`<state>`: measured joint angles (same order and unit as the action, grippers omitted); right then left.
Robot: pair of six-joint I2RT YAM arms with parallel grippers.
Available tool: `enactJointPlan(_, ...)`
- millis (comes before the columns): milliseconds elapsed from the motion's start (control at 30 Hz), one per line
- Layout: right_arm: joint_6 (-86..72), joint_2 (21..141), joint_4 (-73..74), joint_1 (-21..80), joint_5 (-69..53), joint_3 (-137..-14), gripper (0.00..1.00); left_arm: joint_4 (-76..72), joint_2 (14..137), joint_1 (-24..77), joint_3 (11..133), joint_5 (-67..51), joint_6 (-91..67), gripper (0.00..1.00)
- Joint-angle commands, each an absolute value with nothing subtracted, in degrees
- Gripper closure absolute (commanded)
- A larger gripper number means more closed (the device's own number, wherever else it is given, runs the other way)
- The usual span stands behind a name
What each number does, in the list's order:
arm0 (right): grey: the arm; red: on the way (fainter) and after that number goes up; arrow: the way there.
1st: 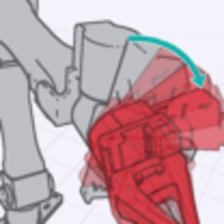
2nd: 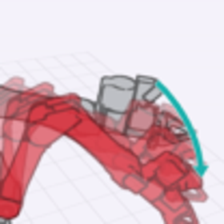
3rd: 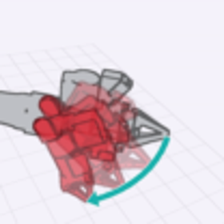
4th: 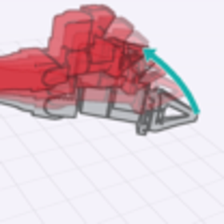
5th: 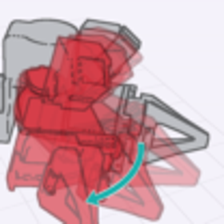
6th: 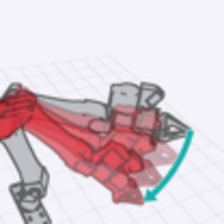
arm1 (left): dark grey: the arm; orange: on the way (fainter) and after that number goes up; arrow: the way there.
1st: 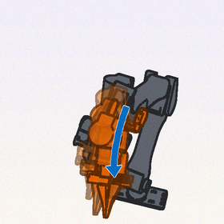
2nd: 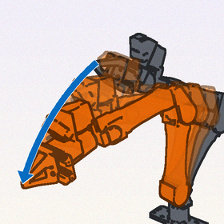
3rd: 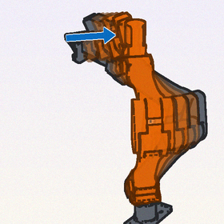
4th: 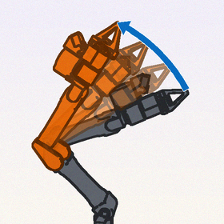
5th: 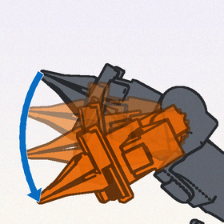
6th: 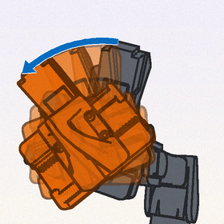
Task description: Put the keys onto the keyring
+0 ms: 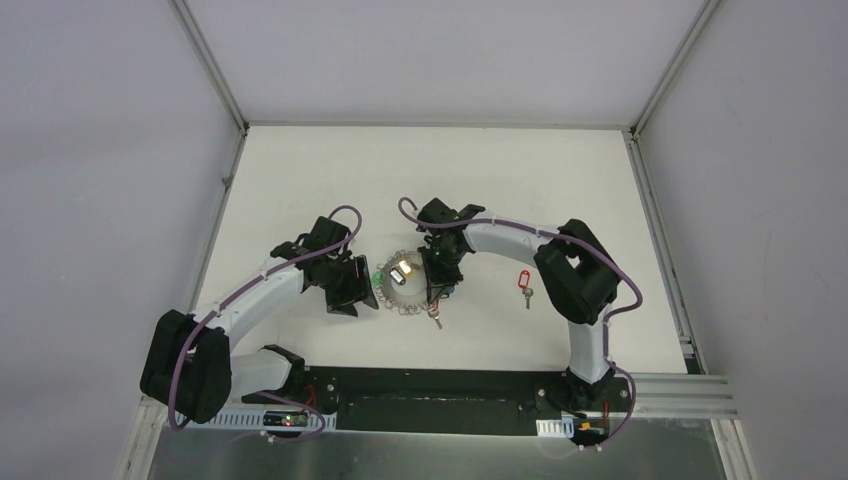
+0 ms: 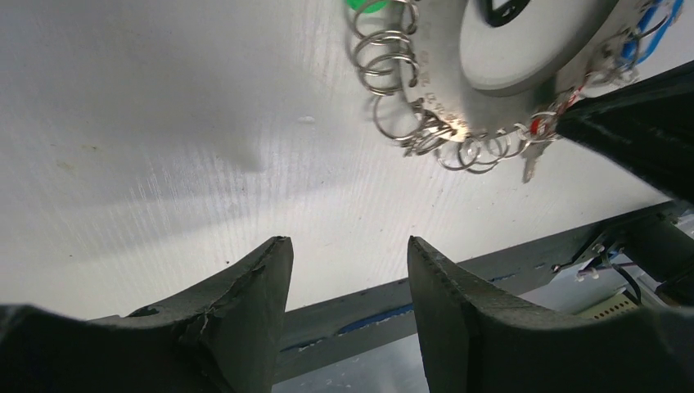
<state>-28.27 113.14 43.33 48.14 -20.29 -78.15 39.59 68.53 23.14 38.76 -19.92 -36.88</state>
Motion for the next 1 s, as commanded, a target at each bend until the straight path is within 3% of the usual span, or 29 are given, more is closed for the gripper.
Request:
enactJointPlan(0,-24.91,108.37,46.86,44.84,-14.53,-76.72,1.0,38.98,67.24,22.5,37.92,-20.65,-36.91,0.44)
enactJointPlan(233,-21.44,103.25,48.61,41.67,-12.68,-76.12,1.0,39.02,66.98,22.5,37.36,-20.7,-36.78,0.44)
enactJointPlan(300,-20.56,101.63,47.88,41.09,-14.55,-75.52,0.91,38.92,66.84,22.5,37.35,-20.82,-36.83,0.44)
enactJointPlan(367,-20.3,100.14,46.81,40.43,-16.2,-74.76,0.77,38.66,66.75,22.5,37.27,-21.02,-36.91,0.44)
enactJointPlan(467,-20.82,99.16,45.14,39.42,-19.14,-73.94,0.66,37.53,66.43,22.5,37.03,-21.54,-37.45,0.44)
enactJointPlan(967,-27.84,102.14,35.15,37.97,-31.55,-70.56,0.64,24.13,67.76,22.51,36.27,-23.38,-40.24,0.49)
